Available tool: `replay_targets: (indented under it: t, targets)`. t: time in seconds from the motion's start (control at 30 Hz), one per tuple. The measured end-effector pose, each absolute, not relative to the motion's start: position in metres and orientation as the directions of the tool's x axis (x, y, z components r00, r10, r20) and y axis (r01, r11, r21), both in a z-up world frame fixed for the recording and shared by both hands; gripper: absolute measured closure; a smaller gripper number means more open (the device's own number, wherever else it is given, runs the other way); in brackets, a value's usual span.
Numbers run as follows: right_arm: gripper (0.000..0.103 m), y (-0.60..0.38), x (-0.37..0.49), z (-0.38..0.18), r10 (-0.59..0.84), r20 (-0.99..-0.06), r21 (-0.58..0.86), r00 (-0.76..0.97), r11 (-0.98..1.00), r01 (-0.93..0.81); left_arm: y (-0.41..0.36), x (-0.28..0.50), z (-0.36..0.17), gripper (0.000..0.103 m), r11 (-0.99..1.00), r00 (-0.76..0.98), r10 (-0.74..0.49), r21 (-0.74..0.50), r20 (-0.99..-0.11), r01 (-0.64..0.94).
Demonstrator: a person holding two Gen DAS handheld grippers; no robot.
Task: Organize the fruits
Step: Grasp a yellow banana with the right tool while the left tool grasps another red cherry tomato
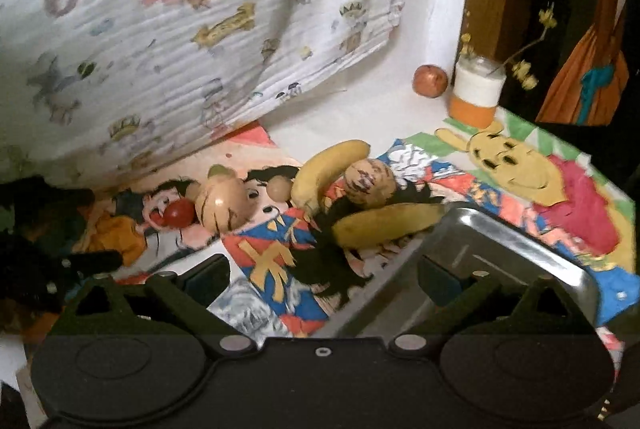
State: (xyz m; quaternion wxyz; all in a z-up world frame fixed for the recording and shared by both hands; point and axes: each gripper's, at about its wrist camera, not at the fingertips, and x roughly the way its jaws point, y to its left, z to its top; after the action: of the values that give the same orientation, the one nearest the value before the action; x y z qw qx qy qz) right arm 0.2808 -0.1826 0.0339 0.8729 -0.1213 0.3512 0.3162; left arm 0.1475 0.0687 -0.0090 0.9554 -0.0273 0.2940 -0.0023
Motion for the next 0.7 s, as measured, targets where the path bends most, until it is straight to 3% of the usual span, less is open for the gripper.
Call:
replay_targets:
  t: [0.3,0.7]
  targets:
    - [0.013,-0.166,0.328,0.016,0.472,-0.715,0.083,0.517,0.791,-0.607,0.064,0.174,-0.01,0.001,0.996,0.83,-0.052,-0.085,-0.556,0.005]
    - [0.021,-0.153,0.361,-0.004,0.399,-0.756,0.075,0.519,0.84,-0.537,0.068,0.198,-0.024,0.017,0.987,0.81,-0.085,-0.163,-0.58,-0.013]
